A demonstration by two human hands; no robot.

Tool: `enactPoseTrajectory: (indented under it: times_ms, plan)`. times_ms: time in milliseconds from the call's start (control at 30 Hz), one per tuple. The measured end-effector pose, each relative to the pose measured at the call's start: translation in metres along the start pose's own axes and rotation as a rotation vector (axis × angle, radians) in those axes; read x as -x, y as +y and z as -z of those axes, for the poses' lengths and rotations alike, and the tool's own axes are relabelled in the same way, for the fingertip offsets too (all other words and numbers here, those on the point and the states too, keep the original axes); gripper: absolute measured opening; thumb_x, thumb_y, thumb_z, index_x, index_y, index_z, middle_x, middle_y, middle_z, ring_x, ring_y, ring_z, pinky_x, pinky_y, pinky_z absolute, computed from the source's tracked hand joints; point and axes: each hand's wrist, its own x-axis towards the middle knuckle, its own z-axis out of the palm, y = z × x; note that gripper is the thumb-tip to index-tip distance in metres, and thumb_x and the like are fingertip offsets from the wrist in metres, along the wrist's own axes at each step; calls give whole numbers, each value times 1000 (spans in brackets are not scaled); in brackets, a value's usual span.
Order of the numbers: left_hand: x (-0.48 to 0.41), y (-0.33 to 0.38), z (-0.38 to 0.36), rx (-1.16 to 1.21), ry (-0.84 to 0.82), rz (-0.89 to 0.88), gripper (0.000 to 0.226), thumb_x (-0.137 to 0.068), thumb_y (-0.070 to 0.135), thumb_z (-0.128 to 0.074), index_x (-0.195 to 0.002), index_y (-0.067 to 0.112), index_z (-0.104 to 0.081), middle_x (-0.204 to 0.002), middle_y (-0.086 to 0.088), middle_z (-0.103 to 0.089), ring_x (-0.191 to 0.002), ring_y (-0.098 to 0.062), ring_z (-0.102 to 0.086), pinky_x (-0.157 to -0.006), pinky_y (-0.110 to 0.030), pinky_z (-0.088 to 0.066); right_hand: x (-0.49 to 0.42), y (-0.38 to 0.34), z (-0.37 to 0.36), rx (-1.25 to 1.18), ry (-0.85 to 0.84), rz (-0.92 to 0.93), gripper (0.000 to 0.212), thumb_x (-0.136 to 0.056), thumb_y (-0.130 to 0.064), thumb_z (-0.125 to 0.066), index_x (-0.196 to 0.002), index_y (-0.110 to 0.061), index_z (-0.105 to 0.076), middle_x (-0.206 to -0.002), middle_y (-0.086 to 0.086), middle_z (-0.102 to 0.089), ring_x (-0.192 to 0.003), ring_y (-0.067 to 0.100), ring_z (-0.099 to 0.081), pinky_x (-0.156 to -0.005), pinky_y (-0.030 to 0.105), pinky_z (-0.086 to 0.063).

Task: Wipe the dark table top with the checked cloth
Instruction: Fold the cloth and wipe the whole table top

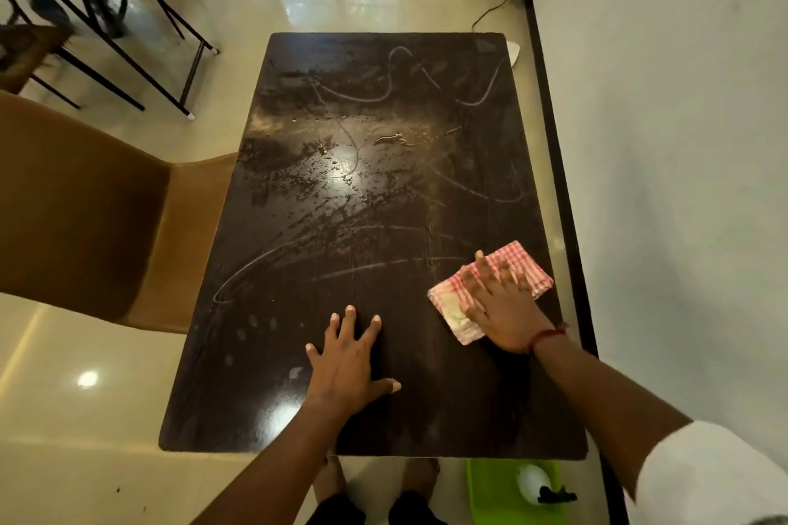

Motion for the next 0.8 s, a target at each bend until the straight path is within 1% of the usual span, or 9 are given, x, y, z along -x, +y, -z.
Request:
enactPoseTrajectory:
  times_ms: [100,200,233,367,433,567,600,667,800]
  plan:
    - [-1,-2,5,-20,72,-7,99,-74,69,-65,-152,38,-13,-163,-7,3,-149,-32,1,-113,-67,-20,-21,18,16,-100,-4,-161,64,-98,-54,-23,-151,-35,7,-158,-1,24,-145,36,14,-115,54,5]
    - [-9,-15,18,-33,156,22,93,-78,67,-62,-152,37,-14,-163,-6,9,-149,-30,3,-113,-66,-20,-40,-2,25,-192,69,-356,64,-98,-51,-26,-152,-31,2,-159,4,20,-144,42,11,-115,58,1]
    - [-12,-21,23,-30,184,45,92,-78,67,-61,-152,37,-14,-163,-5,9,-149,-31,4,-113,-66,-20,-40,-17,24,-162,78,-324,63,-98,-50,-26,-152,-30,0,-160,5,18,-145,43,8,-115,58,0]
    - [-17,-48,40,-21,257,173,92,-77,69,-62,-151,34,-20,-162,-9,-3,-148,-33,-5,-111,-66,-23,-22,-47,3,32,36,85,59,-98,-50,-25,-151,-36,-2,-157,-3,23,-146,35,12,-115,53,4]
    - [-12,-62,42,-41,271,225,91,-76,69,-62,-150,31,-25,-160,-11,-12,-146,-34,-13,-111,-65,-26,-28,-30,9,48,1,126,60,-98,-51,-25,-150,-38,1,-153,-7,28,-146,31,14,-116,50,5]
    - [-3,-82,36,21,256,301,87,-76,71,-60,-146,26,-34,-153,-9,-29,-140,-32,-28,-110,-61,-32,-57,-20,28,-147,58,-252,62,-99,-48,-26,-152,-31,0,-160,2,18,-146,39,8,-116,56,0]
    - [-1,-84,34,53,249,318,87,-77,72,-59,-146,25,-34,-152,-9,-30,-139,-31,-30,-110,-58,-34,-61,-31,30,-163,80,-294,62,-98,-47,-27,-152,-29,-2,-160,4,16,-145,42,7,-115,57,-1]
    - [-1,-83,30,86,249,318,87,-79,70,-57,-148,22,-33,-152,-9,-31,-138,-31,-31,-110,-53,-37,-59,-58,25,-97,75,-203,61,-98,-45,-27,-152,-29,-4,-160,6,15,-145,44,4,-114,59,-3]
    - [-2,-82,30,108,254,304,86,-81,67,-59,-148,19,-33,-150,-10,-32,-136,-31,-33,-109,-46,-39,-38,-89,4,82,3,227,60,-95,-52,-19,-151,-36,-2,-156,-2,25,-145,35,15,-115,53,6]
